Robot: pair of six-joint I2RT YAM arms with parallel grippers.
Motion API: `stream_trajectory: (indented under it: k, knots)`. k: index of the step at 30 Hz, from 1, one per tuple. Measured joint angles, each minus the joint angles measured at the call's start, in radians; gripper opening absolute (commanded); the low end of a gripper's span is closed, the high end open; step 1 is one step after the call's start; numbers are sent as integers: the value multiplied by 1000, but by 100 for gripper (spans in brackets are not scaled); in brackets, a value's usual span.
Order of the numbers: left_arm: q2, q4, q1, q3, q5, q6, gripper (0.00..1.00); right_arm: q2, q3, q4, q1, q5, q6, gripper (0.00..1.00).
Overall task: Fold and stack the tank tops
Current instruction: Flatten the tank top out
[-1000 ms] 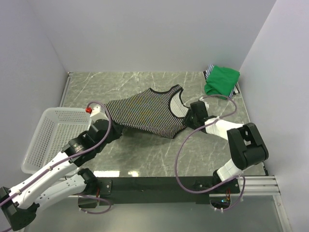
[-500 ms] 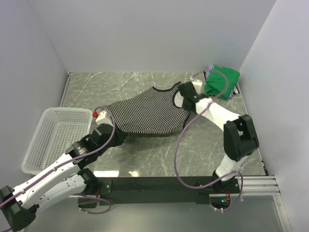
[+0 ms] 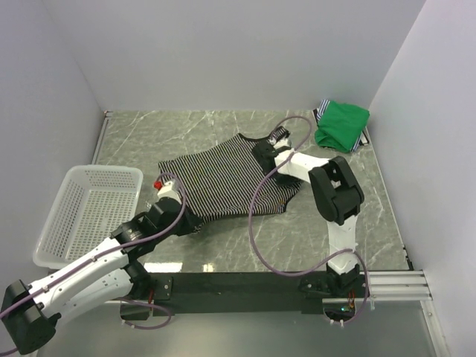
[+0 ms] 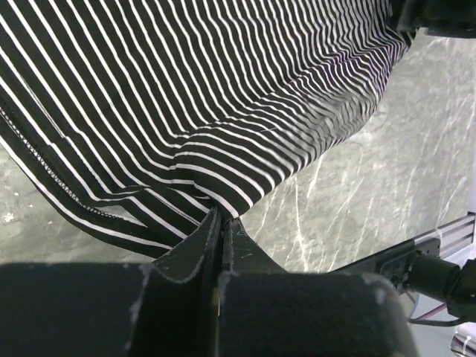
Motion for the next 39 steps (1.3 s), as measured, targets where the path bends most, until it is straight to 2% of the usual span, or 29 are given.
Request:
stream_trajectory:
  k: [5, 10, 14, 18, 23, 27, 29, 30, 31, 33, 39]
  knots:
    - [11, 10, -3, -13, 8, -1, 1, -101, -97, 55, -37, -78, -9, 66]
    - [-2, -3, -5, -13, -15, -17, 1, -296, -242, 174, -118, -253, 14, 64]
    - [-38, -42, -5, -13, -63, -42, 1, -408, -278, 240, -229, -330, 41, 61]
    - [-45, -50, -2, -13, -103, -50, 1, -389, -273, 294, -298, -403, 55, 61]
    - [-11, -58, 20, 6, -123, -44, 1, -290, -256, 305, -301, -484, 62, 60]
    - [18, -55, 81, 35, -119, -20, 1, -209, -209, 299, -301, -529, 67, 57]
    - [35, -52, 113, 50, -113, -4, 1, -171, -171, 297, -301, -544, 65, 46]
    - [45, -50, 128, 59, -111, 5, 1, -158, -154, 293, -301, -547, 65, 38]
    - [52, -49, 140, 67, -108, 13, 1, -143, -131, 288, -301, -549, 62, 20]
    - [63, -45, 166, 83, -98, 32, 1, -121, -92, 277, -301, -546, 54, 2]
    - [82, -18, 197, 103, -67, 71, 1, -116, -7, 180, -279, -433, 26, 0]
